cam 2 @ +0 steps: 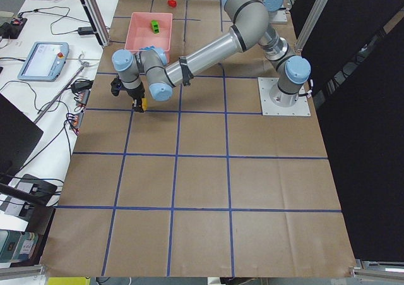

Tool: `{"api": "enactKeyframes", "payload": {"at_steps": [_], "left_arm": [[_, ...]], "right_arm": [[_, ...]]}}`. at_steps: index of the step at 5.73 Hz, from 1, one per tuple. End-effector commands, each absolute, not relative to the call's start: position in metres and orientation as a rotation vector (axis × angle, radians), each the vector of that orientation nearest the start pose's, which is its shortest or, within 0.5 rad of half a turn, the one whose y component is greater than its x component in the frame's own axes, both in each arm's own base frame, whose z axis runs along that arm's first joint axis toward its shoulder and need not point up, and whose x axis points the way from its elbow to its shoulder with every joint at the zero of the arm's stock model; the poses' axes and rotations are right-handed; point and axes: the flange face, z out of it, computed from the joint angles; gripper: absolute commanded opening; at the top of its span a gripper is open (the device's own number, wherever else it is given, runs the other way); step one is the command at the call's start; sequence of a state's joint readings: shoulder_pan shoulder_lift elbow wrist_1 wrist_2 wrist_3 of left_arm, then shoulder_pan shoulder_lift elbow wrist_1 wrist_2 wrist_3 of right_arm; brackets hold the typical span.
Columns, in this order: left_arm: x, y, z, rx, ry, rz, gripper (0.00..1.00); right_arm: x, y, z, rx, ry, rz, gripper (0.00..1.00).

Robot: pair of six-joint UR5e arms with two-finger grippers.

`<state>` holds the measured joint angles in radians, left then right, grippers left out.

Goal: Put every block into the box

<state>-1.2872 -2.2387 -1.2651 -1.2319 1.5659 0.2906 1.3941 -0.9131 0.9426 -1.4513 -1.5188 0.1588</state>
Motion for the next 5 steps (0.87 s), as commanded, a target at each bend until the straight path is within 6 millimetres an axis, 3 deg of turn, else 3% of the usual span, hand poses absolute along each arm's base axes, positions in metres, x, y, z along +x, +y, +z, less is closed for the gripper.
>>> {"api": "enactKeyframes", "payload": {"at_steps": [1, 2, 3, 4, 5], "left_arm": [[-0.038, -0.73, 0.311, -0.159, 3.29, -0.074, 0.0], [-0.103, -0.721, 0.333, -0.117, 3.339, -0.12, 0.0], [-0.184, -0.712, 0.337, -0.074, 3.373, -0.212, 0.0], [-0.227, -0.715, 0.302, 0.01, 3.377, -0.193, 0.0], [-0.28, -0.702, 0.284, -0.044, 3.316, -0.196, 0.82]], "right_arm": [[-0.027, -0.765, 0.301, 0.715, 3.036, 0.377, 1.0], [-0.036, -0.764, 0.272, 0.789, 3.012, 0.451, 1.0], [-0.045, -0.748, 0.239, 0.856, 2.984, 0.547, 0.95], [-0.06, -0.727, 0.205, 0.897, 2.952, 0.625, 0.92], [-0.058, -0.712, 0.172, 0.905, 2.946, 0.642, 0.92]]}}
